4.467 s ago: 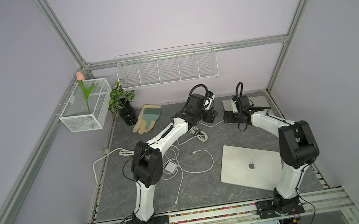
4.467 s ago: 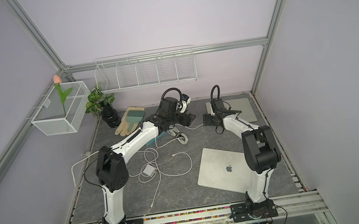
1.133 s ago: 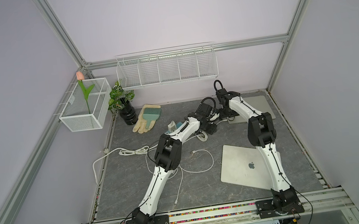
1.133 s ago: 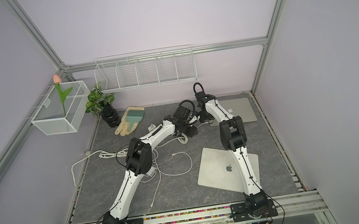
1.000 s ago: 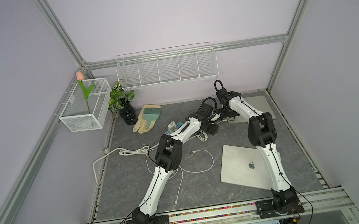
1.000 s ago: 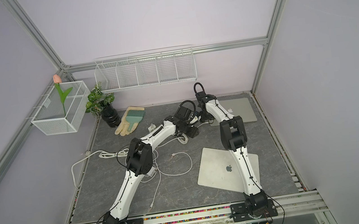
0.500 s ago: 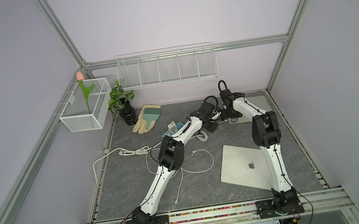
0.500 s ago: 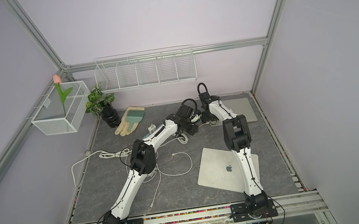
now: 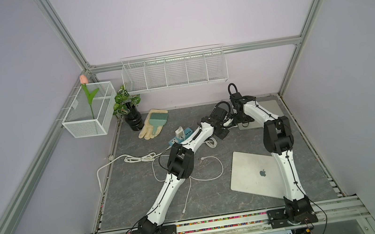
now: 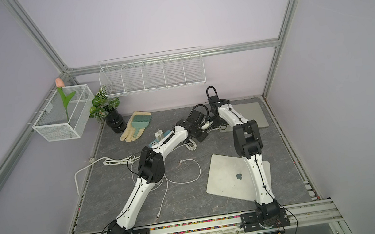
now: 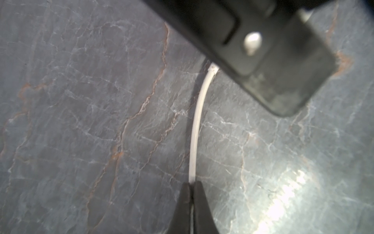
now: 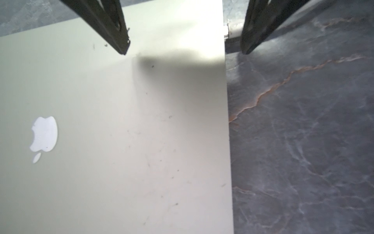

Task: Unplug the laptop charger
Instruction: Remove the charging cable from the laptop.

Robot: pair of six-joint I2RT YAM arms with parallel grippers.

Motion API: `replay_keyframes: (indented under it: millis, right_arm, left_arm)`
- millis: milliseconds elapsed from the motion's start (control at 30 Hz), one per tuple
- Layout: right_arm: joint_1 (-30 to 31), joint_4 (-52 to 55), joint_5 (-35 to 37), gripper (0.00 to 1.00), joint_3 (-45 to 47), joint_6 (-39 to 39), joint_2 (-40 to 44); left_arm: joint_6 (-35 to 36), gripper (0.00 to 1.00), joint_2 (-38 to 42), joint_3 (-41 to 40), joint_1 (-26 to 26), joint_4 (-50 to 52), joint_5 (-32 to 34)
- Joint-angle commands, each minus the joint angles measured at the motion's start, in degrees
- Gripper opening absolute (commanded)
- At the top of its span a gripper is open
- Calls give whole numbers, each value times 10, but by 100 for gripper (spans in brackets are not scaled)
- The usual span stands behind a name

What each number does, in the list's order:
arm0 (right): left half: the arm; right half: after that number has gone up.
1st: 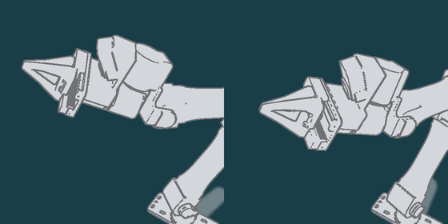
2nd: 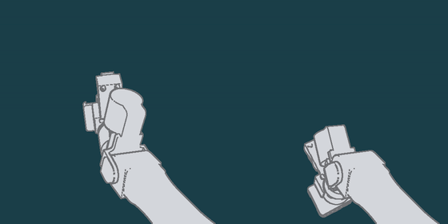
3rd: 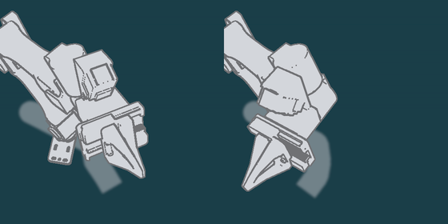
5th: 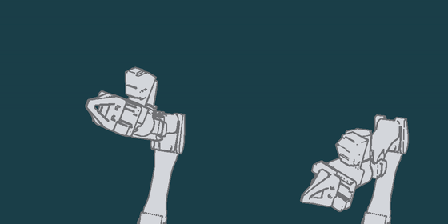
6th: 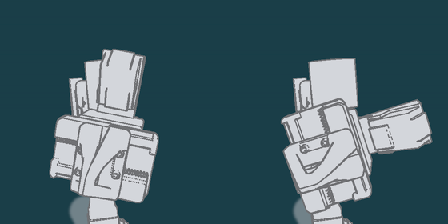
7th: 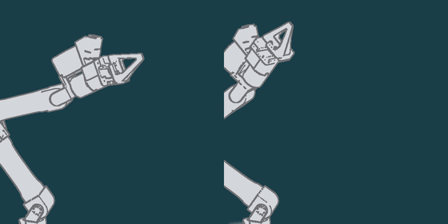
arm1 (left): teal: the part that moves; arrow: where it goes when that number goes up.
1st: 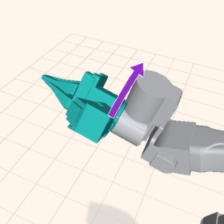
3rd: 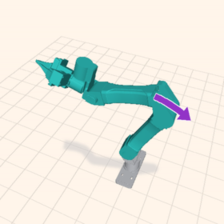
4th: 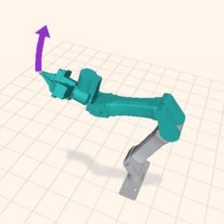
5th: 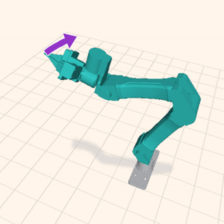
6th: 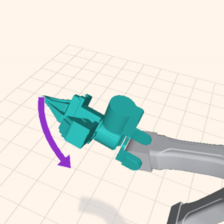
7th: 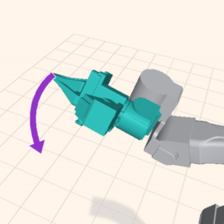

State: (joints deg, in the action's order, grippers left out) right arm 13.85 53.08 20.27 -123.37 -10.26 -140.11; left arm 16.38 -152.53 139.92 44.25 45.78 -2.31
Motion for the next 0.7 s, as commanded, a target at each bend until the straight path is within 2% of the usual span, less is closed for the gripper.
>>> replay_keyframes:
  millis: [0,133,433,667]
  right_arm:
    - [-7,63,40,90,-15,7,-26]
    - [-16,78,50,90,-28,14,-41]
    - [-42,113,46,90,-47,24,-65]
    - [-36,55,-21,89,13,20,6]
  left_arm:
    - [-2,0,6,-50,-1,34,63]
    - [3,0,35,-89,-1,12,115]
    - [40,0,70,-148,-1,-8,138]
    - [8,0,124,-153,0,-17,100]
